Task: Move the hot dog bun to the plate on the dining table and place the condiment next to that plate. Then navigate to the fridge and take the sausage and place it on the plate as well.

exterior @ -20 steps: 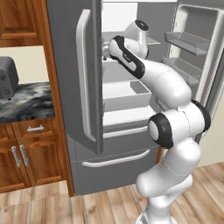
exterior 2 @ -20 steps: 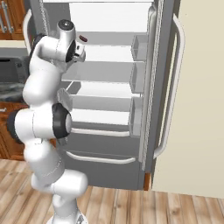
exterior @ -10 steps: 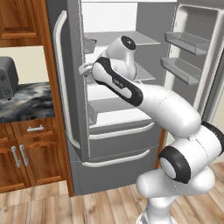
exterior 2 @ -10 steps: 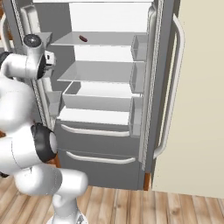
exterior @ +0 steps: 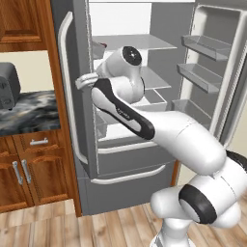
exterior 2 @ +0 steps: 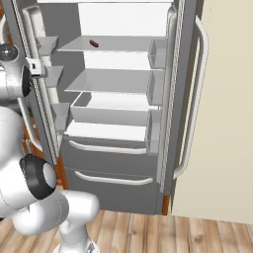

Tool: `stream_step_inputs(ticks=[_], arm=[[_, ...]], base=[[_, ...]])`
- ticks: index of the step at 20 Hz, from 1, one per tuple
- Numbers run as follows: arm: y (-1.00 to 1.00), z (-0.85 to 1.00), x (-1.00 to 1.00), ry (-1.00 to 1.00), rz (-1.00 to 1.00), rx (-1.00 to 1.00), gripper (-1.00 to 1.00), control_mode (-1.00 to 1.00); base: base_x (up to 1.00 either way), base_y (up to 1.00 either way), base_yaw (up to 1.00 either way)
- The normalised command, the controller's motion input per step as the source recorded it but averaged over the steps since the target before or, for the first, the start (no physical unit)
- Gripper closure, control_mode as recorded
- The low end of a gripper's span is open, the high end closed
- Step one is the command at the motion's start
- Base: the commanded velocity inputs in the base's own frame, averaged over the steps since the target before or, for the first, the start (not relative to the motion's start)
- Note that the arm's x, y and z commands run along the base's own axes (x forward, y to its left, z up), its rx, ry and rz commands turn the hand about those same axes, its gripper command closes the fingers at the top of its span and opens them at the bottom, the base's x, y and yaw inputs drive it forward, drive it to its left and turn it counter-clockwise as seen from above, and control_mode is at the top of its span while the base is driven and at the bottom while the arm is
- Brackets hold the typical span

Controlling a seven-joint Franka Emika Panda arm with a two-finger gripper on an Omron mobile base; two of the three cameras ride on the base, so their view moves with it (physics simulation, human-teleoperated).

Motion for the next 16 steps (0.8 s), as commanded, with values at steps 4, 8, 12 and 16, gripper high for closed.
stream_step_inputs(ticks=[4,8,12,16], arm=[[-1.0,0.68,0.0,0.0,0.0,0.0,-1.0,-1.0],[-1.0,0.67,0.0,-0.05,0.0,-0.01,-1.0,-1.0],[-1.0,0.37,-0.3,-0.02,0.0,-0.1,-1.0,-1.0],[-0.73,-0.01,-0.36,0.0,-0.02,-0.21,-1.0,-1.0]], base=[[0.0,0.0,0.0],[0.0,0.0,0.0],[0.0,0.0,0.0],[0.0,0.0,0.0]])
